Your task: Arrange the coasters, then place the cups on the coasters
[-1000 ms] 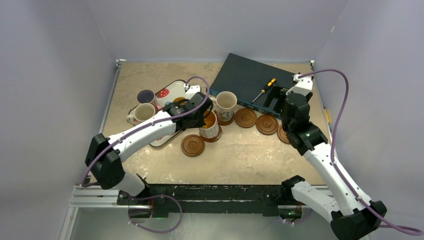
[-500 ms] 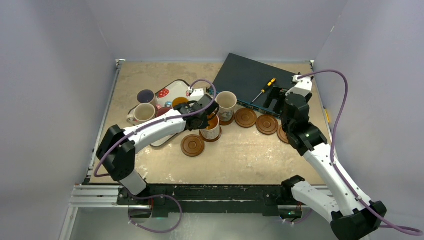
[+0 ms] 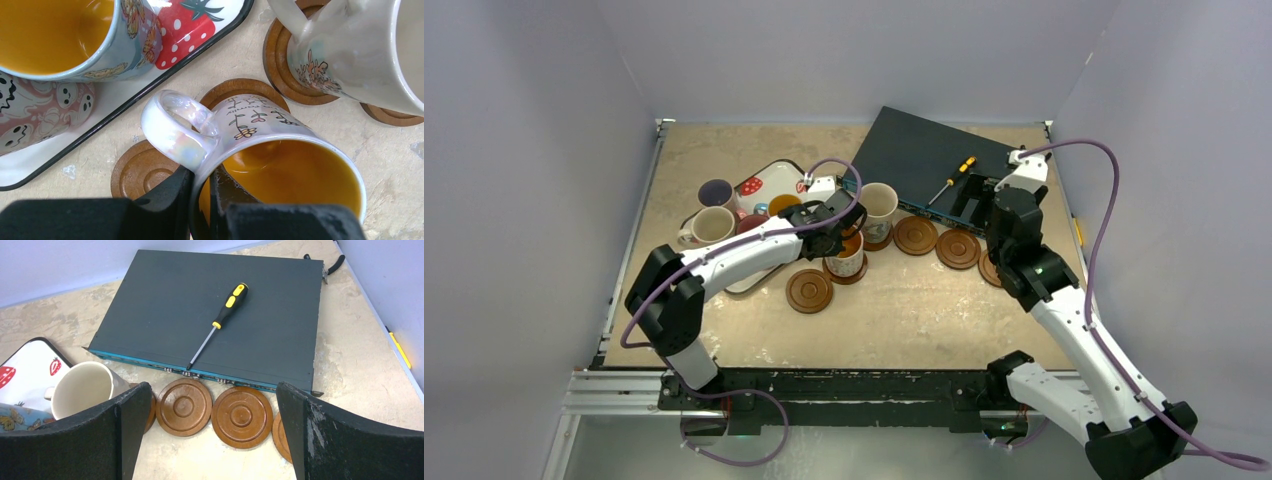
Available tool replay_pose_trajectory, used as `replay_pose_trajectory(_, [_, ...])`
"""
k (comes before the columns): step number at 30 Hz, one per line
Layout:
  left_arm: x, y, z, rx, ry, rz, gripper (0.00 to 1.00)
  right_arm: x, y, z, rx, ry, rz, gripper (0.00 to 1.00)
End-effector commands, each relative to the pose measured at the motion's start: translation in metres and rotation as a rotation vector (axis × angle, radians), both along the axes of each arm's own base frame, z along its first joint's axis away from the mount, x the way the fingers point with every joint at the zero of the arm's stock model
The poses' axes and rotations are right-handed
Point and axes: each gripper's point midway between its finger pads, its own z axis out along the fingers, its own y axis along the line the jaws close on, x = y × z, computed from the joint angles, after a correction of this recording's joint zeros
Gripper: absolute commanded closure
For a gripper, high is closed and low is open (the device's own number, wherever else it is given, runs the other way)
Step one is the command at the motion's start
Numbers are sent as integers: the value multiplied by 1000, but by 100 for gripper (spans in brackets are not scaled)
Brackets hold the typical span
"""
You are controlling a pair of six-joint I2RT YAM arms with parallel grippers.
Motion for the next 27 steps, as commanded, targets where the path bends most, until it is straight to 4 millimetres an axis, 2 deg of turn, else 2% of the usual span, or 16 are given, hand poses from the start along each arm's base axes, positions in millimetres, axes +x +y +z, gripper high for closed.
replay_pose_trajectory(1, [27, -20, 37, -88, -132, 15, 100, 3, 3, 4, 8, -25, 12, 2])
replay_pose_trajectory(27, [33, -18, 25, -35, -134, 5, 100, 5, 8, -2, 3, -2, 35, 2])
